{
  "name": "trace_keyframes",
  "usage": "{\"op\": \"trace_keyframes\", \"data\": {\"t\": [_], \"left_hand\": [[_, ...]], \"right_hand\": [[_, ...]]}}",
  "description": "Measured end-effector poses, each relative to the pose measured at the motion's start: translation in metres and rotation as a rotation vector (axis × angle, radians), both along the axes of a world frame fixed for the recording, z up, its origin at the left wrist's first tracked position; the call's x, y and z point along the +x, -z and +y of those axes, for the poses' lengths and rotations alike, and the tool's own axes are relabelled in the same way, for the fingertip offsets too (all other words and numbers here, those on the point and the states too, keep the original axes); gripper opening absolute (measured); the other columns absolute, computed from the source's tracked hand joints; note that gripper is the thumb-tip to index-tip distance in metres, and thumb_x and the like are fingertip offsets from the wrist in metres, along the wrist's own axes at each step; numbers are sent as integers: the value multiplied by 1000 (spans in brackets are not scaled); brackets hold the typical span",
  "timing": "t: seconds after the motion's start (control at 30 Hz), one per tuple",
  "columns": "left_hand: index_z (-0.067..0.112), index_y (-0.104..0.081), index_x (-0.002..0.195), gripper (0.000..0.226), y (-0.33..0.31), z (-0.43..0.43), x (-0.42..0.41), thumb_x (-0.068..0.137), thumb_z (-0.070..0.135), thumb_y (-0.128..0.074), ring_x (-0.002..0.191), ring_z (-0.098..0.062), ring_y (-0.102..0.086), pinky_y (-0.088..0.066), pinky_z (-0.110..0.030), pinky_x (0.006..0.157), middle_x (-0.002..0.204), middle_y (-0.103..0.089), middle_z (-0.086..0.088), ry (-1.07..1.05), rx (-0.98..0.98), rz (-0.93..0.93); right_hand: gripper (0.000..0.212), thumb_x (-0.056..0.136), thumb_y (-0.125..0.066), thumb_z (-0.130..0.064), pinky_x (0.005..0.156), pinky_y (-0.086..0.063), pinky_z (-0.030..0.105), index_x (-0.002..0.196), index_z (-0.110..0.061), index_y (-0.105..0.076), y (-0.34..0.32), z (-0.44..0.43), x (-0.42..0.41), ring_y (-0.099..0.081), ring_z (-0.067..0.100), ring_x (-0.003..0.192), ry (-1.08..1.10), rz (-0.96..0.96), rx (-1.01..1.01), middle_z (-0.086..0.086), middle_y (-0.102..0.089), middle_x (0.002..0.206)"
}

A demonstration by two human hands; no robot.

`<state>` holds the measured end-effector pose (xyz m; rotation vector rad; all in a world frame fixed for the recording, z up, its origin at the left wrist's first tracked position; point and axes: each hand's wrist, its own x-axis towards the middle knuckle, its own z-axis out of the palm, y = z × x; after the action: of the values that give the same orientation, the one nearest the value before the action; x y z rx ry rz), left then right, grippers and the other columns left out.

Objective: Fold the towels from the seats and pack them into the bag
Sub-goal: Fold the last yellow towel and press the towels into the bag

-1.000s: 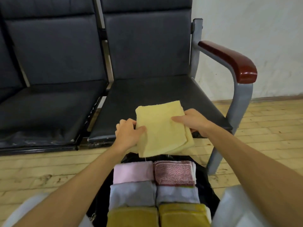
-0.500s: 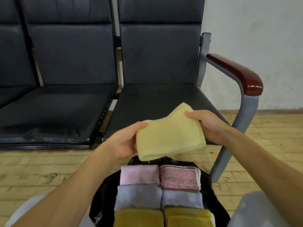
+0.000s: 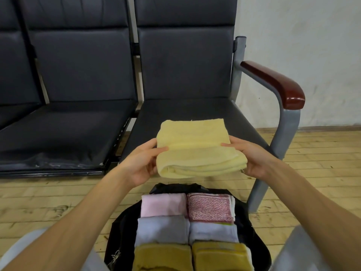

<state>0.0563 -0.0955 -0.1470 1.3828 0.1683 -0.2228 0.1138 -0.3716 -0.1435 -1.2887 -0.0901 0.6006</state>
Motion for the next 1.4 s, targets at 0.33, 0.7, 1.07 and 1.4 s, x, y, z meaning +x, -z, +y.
{"op": "trace_keyframes", "data": {"t": [0.33,0.7,1.07,1.4], "left_hand": [[10,-66,93,31,2,-2,3,91,9,-35,91,-29,-63,-56,-39,72,100,-68,-10,-4,-150,-64],[18,-60,123,45,14,-7,4,81,7,-72,98,-28,-69,-58,-38,73,111,-70,-9,9,57,-16],[12,-57,117,24,68,-40,-6,94,19,-62,93,-23,-66,-58,-38,74,110,-67,-9,-66,202,97],[11,-60,94,4,164,-86,-18,95,10,-56,72,-15,-60,-49,-25,56,84,-64,-6,-10,370,312]], "right_hand": [[36,93,-39,-19,84,-56,43,114,-5,-64,-4,-5,6,-64,31,96,100,48,73,16,-64,108],[35,70,-72,-4,64,-58,27,104,-9,-66,4,-6,5,-71,18,84,-78,19,-181,7,-72,100],[38,98,-57,-23,78,-59,41,131,-10,-45,44,-4,3,-60,28,107,22,-374,-901,9,-56,125],[47,94,-65,-17,78,-60,44,137,-9,-48,159,-43,-26,-61,32,112,76,133,-771,13,-58,132]]}}
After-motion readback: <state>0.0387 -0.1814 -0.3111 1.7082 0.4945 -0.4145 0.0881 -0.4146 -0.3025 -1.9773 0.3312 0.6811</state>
